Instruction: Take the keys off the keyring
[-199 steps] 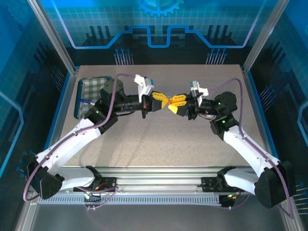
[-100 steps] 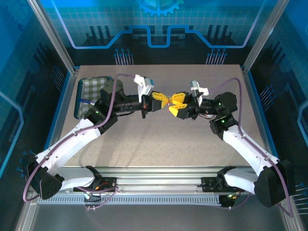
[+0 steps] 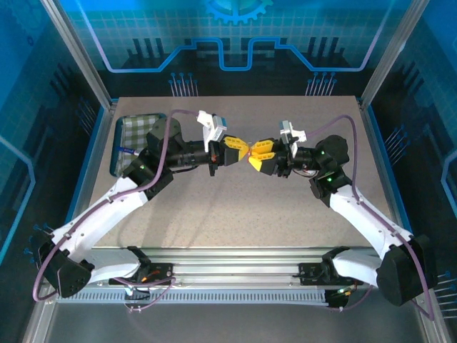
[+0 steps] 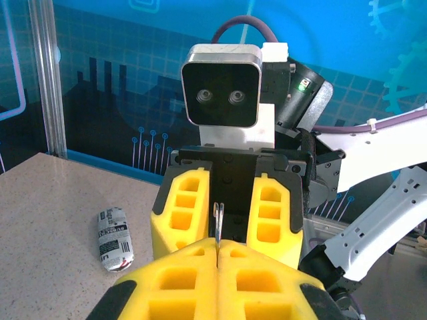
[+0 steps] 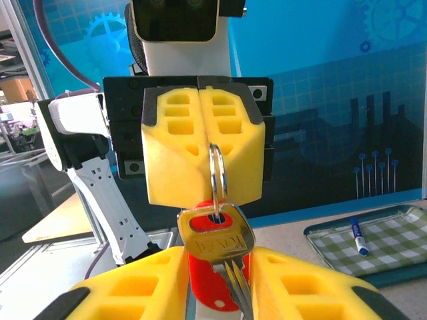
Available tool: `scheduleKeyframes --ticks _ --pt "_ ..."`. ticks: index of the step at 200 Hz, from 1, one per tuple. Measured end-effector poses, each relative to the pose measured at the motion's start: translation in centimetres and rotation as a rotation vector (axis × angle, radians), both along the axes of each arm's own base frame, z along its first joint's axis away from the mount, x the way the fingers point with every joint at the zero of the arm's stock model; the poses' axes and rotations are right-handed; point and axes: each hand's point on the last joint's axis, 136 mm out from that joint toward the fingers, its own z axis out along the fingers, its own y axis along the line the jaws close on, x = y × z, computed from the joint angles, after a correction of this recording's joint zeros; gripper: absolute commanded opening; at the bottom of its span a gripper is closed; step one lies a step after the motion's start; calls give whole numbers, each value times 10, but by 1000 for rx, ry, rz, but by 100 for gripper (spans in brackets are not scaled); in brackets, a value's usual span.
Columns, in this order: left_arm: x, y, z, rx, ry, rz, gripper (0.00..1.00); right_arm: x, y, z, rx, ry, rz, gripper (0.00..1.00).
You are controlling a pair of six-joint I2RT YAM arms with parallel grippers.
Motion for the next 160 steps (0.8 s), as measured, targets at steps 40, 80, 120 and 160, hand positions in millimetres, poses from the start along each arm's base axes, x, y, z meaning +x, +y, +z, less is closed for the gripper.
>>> scheduleKeyframes --ticks 40,80,120,160 --pt "0 0 2 -7 -9 0 0 -1 4 -4 -9 12 3 19" --pt "0 0 3 -9 -11 0 0 1 5 -5 -11 19 -11 17" --pt "0 0 3 -8 -10 0 0 4 5 -3 -6 17 -28 25" --pt "0 0 3 -9 -11 0 0 4 6 3 9 29 -5 23"
